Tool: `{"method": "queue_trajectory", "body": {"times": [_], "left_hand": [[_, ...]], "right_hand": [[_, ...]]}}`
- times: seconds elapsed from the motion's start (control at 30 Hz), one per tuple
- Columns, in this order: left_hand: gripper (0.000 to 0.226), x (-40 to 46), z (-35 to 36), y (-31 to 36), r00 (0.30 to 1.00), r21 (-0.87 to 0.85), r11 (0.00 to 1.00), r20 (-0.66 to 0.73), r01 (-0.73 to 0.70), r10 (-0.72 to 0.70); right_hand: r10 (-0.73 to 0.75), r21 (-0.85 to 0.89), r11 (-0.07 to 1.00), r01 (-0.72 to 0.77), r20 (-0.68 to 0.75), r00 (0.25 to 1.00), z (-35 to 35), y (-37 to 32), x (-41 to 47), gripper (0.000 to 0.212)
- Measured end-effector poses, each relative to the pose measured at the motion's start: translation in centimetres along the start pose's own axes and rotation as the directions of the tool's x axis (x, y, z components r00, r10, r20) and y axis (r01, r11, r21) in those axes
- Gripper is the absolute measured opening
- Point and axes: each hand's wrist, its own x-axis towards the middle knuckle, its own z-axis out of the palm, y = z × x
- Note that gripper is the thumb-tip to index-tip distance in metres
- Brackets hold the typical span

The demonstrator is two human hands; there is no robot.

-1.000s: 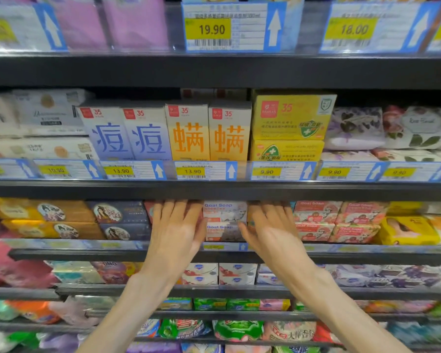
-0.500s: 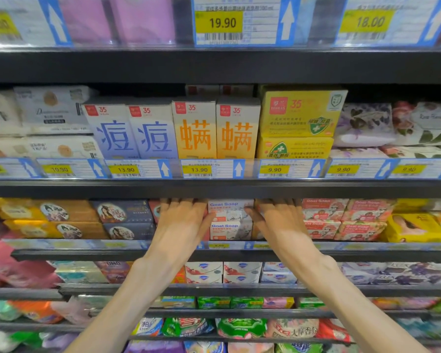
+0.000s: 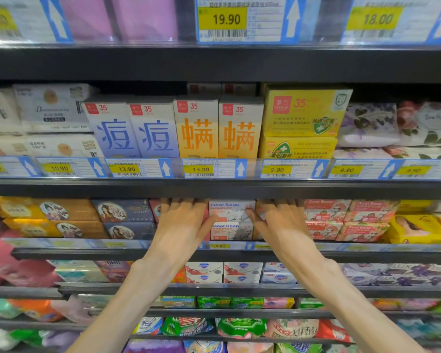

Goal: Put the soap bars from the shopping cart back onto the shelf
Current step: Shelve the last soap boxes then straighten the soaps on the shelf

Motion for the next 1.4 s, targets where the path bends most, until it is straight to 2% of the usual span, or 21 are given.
{"method": "queue_trajectory", "body": {"times": [0.1,0.27,0.4,0.6,0.73,0.87,0.93,1.0,1.07,1.13,1.4], "left_hand": [[0.035,-0.1,0.0,0.2,0.999,-0.008,1.0,-0.04,-0.022,0.021],[0.052,-1.0,0.5,0.9,0.991,-0.015,0.994,-0.075,-0.11,0.109],[0.054,-1.0,0.2,1.9,0.991,-0.021,0.993,-0.075,-0.114,0.112],[0.06,-1.3,0.3,5.8,0.972,-0.125,0.969,-0.129,-0.214,0.198],[0.047,0.3,1.4,7.6,0.961,-0.107,0.968,-0.19,-0.226,0.204],[0.031,1.7,2.1,8.5,0.966,-0.083,0.982,-0.209,-0.172,0.152],[0.024,2.3,1.8,9.0,0.976,-0.098,0.985,-0.181,-0.141,0.122],[0.018,2.7,1.7,9.4,0.985,-0.107,0.987,-0.139,-0.118,0.102],[0.024,2.7,1.7,9.6,0.991,-0.094,0.991,-0.095,-0.099,0.09],[0.027,2.7,1.7,9.4,0.994,-0.105,0.99,-0.066,-0.089,0.082],[0.035,2.9,0.8,9.3,0.999,-0.207,0.978,0.032,-0.036,0.043]], "right_hand": [[-0.051,0.007,0.999,0.051,-0.044,0.998,0.5,0.9,-0.8,0.025],[-0.176,0.059,0.981,0.184,-0.126,0.976,0.4,1.8,-3.0,0.043],[-0.143,0.055,0.987,0.151,-0.124,0.982,0.6,1.9,-3.4,0.041],[-0.063,0.053,0.996,0.076,-0.215,0.975,0.1,4.8,-4.3,0.041],[-0.024,0.007,1.0,0.026,-0.214,0.976,-0.6,7.7,-4.2,0.038],[0.042,-0.014,0.999,-0.046,-0.197,0.98,-0.3,9.3,-3.5,0.037],[0.073,-0.008,0.997,-0.075,-0.157,0.985,-0.1,9.4,-3.2,0.04],[0.101,0.0,0.995,-0.102,-0.131,0.986,-0.3,9.2,-2.9,0.031],[0.126,0.009,0.992,-0.125,-0.103,0.987,-0.4,9.0,-2.6,0.02],[0.142,0.024,0.99,-0.141,-0.067,0.988,-0.7,8.9,-2.4,0.017],[0.088,-0.004,0.996,-0.089,-0.079,0.993,-1.4,9.2,-2.6,0.028]]}}
